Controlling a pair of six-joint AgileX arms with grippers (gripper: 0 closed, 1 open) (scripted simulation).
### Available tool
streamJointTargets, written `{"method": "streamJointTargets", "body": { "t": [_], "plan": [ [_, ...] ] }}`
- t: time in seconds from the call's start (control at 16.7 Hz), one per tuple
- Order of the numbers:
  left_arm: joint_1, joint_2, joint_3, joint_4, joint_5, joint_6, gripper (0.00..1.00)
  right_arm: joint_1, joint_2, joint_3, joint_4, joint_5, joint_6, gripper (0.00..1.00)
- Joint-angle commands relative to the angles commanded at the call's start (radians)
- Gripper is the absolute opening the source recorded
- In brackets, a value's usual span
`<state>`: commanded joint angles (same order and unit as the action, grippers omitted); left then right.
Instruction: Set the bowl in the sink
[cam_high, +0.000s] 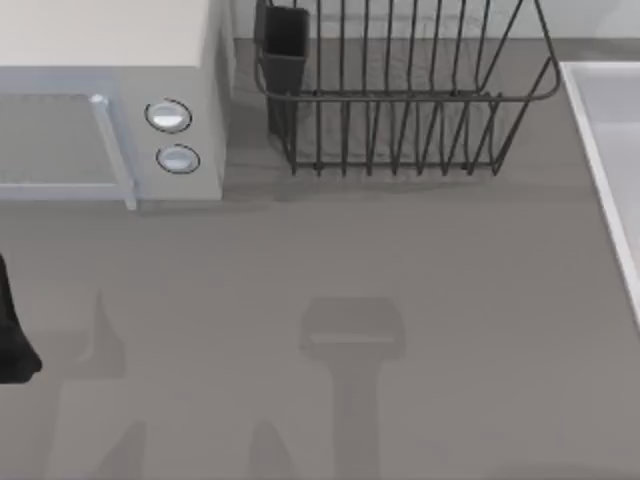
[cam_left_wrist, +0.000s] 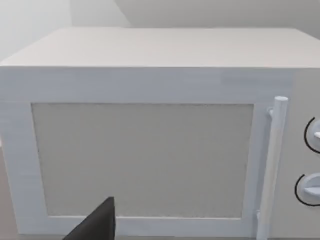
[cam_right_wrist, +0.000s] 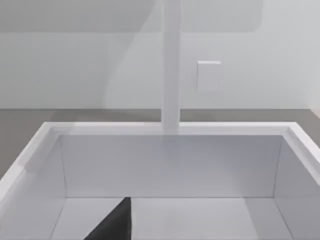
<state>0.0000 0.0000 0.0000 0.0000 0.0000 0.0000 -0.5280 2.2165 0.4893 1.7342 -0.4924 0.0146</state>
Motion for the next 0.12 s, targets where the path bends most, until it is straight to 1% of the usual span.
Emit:
{"method": "streamJointTargets", "body": {
  "t": [0.12],
  "plan": [
    [0.0, 0.0, 0.0, 0.0, 0.0, 0.0, 1.0, 0.0, 0.0, 0.0, 0.0, 0.0, 0.0, 1.0]
  ]
}}
